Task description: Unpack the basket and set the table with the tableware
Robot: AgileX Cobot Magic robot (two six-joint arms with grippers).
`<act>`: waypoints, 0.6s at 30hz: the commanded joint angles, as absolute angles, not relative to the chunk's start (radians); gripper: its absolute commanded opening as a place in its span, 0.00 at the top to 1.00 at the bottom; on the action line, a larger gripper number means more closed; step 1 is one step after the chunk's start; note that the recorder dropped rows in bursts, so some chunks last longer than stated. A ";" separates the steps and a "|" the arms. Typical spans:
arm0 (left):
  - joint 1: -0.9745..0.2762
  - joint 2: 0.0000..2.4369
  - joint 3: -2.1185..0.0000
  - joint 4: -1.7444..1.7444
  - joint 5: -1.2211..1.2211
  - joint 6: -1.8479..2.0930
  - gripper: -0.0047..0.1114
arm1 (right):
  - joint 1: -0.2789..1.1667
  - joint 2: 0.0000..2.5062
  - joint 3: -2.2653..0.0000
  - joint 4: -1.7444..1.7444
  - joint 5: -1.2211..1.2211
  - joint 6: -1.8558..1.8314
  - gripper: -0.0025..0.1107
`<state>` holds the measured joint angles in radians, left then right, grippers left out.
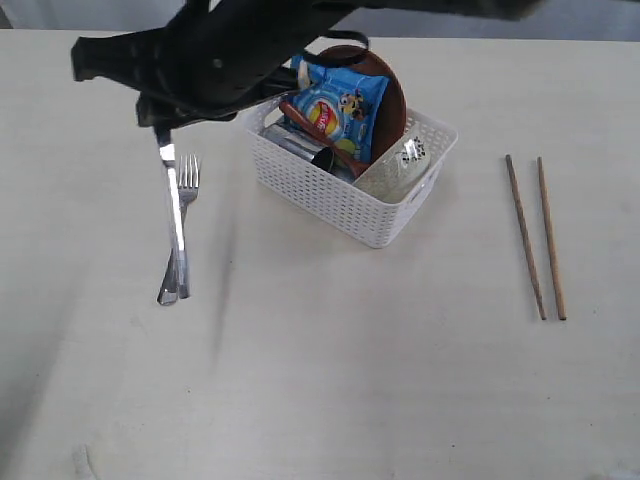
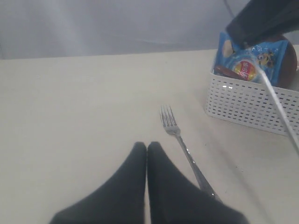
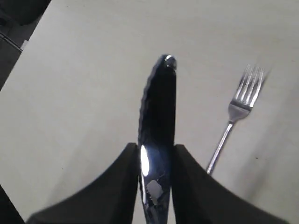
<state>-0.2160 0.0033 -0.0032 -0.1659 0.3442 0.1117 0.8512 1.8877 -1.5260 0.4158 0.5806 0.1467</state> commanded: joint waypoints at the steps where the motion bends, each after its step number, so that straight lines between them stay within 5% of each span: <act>1: -0.222 0.000 0.000 -0.166 0.342 0.109 0.96 | 0.892 2.020 -1.665 0.417 0.549 0.262 0.98; 18: -0.222 0.000 0.000 -0.166 0.342 0.111 0.96 | 0.932 2.395 -1.985 0.327 0.610 0.465 0.98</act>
